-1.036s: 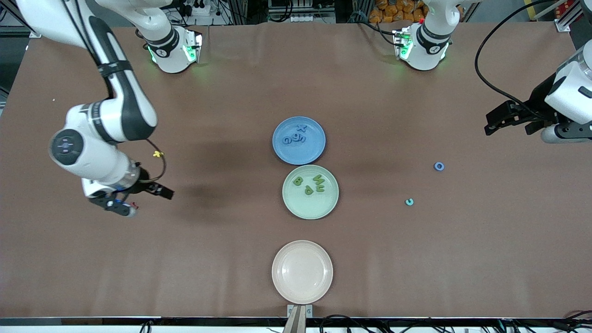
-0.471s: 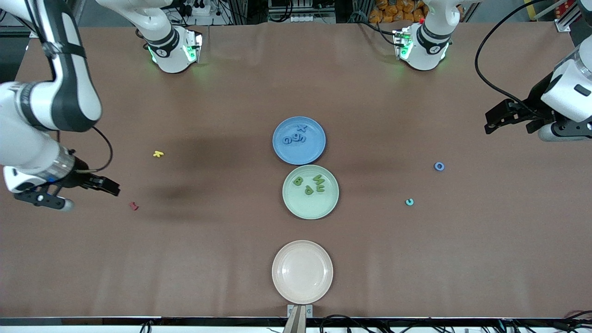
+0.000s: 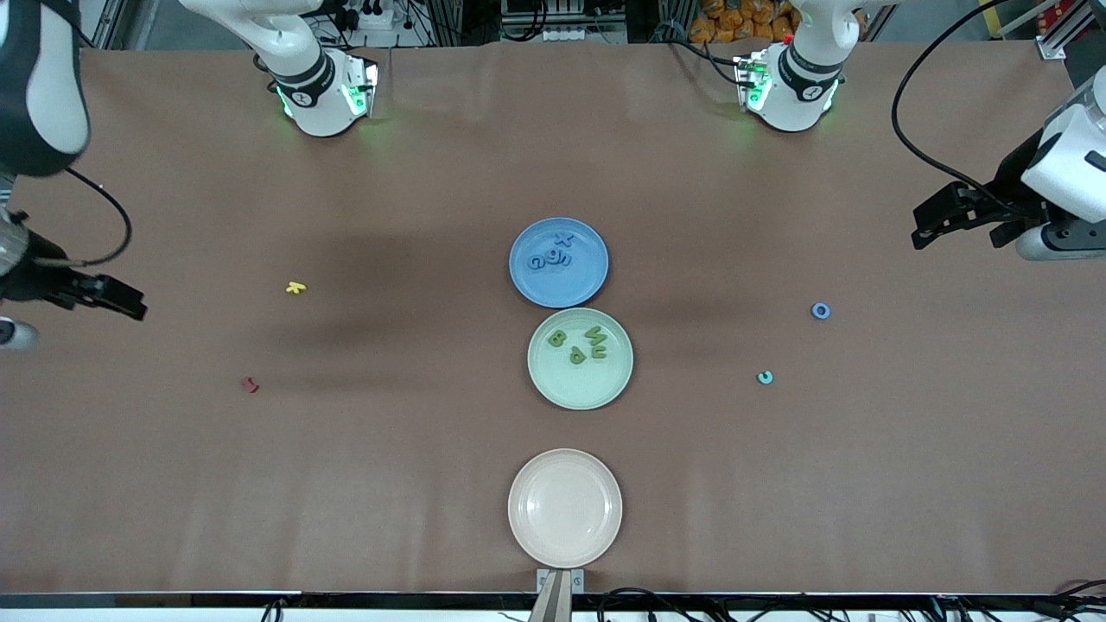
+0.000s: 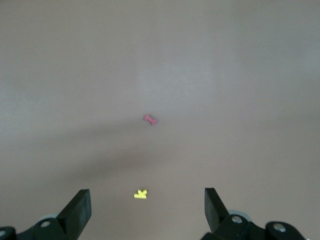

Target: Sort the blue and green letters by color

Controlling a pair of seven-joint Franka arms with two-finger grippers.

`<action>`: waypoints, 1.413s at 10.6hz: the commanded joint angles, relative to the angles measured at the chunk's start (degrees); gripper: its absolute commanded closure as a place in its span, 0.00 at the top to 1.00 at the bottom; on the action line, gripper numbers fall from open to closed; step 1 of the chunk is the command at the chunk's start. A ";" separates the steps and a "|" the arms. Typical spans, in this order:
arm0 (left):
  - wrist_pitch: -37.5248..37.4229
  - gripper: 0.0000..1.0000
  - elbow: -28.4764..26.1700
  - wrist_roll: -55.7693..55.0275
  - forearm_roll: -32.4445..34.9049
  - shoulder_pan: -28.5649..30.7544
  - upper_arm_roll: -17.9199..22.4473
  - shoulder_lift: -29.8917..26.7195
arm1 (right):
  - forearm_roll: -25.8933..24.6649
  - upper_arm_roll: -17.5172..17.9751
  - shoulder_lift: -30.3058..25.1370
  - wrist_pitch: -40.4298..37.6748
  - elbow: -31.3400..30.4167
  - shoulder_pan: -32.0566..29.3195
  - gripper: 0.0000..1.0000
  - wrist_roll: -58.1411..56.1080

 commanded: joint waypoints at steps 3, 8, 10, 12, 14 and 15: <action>-0.63 1.00 0.26 0.85 1.42 -0.02 -0.64 -1.09 | -1.43 -0.10 -4.26 -12.24 6.83 0.71 1.00 1.02; -0.89 1.00 0.26 0.77 1.50 -0.20 -0.55 -1.35 | -0.99 -0.02 -4.34 -15.60 8.25 0.62 1.00 0.94; -1.15 1.00 0.26 0.77 1.50 -0.20 -0.55 -1.35 | -1.08 0.07 -4.34 -15.25 8.43 0.62 1.00 0.94; -1.42 1.00 0.26 0.77 1.50 -0.11 -0.55 -1.27 | -0.99 0.07 -4.34 -14.99 8.43 0.54 1.00 0.85; -1.42 1.00 0.26 0.77 1.50 -0.11 -0.55 -1.35 | -0.90 0.07 -4.34 -15.07 8.43 0.54 1.00 0.76; -1.42 1.00 0.26 0.77 1.50 -0.11 -0.47 -1.35 | -0.90 0.07 -4.34 -15.07 8.43 0.54 1.00 0.67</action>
